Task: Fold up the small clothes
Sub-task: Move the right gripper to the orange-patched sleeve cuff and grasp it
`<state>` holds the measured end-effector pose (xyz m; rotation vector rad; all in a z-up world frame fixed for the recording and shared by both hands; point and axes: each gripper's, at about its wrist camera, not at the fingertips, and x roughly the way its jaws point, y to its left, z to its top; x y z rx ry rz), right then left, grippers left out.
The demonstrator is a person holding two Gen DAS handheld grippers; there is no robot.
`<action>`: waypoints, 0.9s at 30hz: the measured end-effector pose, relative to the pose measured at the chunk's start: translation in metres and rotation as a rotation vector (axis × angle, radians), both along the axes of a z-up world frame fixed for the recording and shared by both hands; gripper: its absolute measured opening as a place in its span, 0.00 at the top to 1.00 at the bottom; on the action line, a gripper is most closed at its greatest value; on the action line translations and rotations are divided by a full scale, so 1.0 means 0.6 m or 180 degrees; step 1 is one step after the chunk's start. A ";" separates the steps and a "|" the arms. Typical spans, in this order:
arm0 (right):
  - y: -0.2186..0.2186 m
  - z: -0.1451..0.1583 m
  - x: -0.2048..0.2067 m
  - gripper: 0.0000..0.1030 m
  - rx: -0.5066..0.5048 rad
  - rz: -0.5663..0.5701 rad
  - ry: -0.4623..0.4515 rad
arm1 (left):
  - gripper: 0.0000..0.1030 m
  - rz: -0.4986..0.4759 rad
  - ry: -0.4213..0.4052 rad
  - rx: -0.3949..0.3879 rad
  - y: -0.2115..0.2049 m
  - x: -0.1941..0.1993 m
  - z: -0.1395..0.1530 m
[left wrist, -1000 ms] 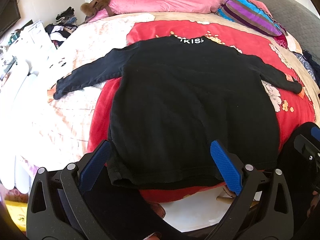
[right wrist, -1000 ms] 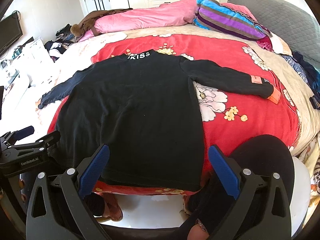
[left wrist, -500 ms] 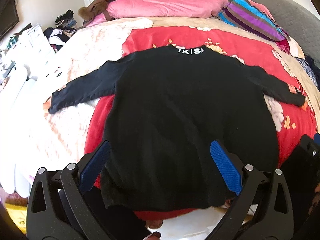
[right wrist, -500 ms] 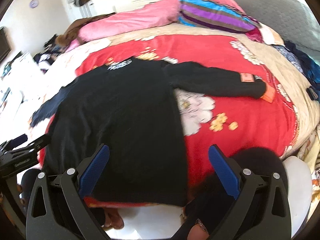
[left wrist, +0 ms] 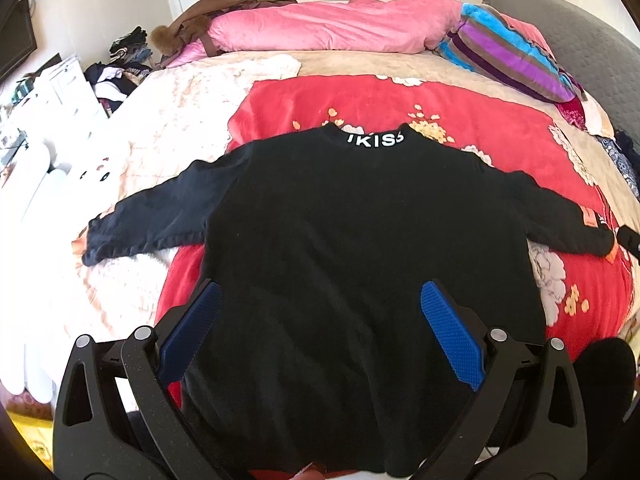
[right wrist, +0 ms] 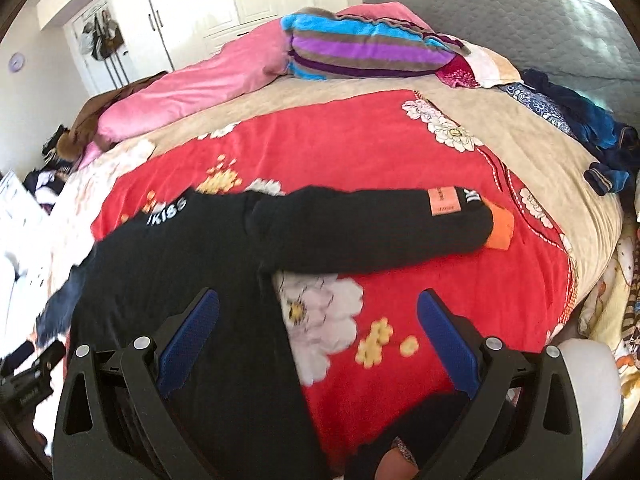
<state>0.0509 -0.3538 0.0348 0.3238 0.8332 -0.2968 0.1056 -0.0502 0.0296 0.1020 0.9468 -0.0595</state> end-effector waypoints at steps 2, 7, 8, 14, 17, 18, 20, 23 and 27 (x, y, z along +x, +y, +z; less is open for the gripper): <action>-0.009 0.000 0.017 0.04 0.0013 -0.0044 -0.0012 | 0.09 0.0006 -0.0008 -0.0010 -0.004 0.012 0.001; -0.044 0.002 0.054 0.04 0.0175 -0.0220 -0.0025 | 0.09 0.0012 -0.0003 -0.0044 -0.016 0.044 0.004; -0.053 0.003 0.061 0.04 0.0225 -0.0274 -0.0052 | 0.09 0.0012 -0.0005 -0.0051 -0.019 0.051 0.005; -0.093 0.008 0.107 0.04 0.0261 -0.0605 -0.0119 | 0.09 0.0021 -0.0013 -0.0061 -0.047 0.094 -0.001; -0.122 0.008 0.130 0.04 0.0279 -0.0766 -0.0138 | 0.09 0.0008 0.0024 -0.0068 -0.066 0.115 -0.010; -0.133 0.005 0.136 0.04 0.0287 -0.0816 -0.0139 | 0.09 -0.0001 0.0028 -0.0063 -0.070 0.119 -0.011; -0.152 -0.002 0.141 0.04 0.0318 -0.0912 -0.0125 | 0.09 -0.0031 0.0057 -0.0041 -0.085 0.132 -0.019; -0.187 -0.019 0.140 0.04 0.0344 -0.1083 -0.0102 | 0.09 -0.0105 0.0123 -0.0004 -0.111 0.152 -0.034; -0.231 -0.042 0.127 0.04 0.0242 -0.1270 -0.0014 | 0.09 -0.0147 0.0197 0.0008 -0.137 0.174 -0.053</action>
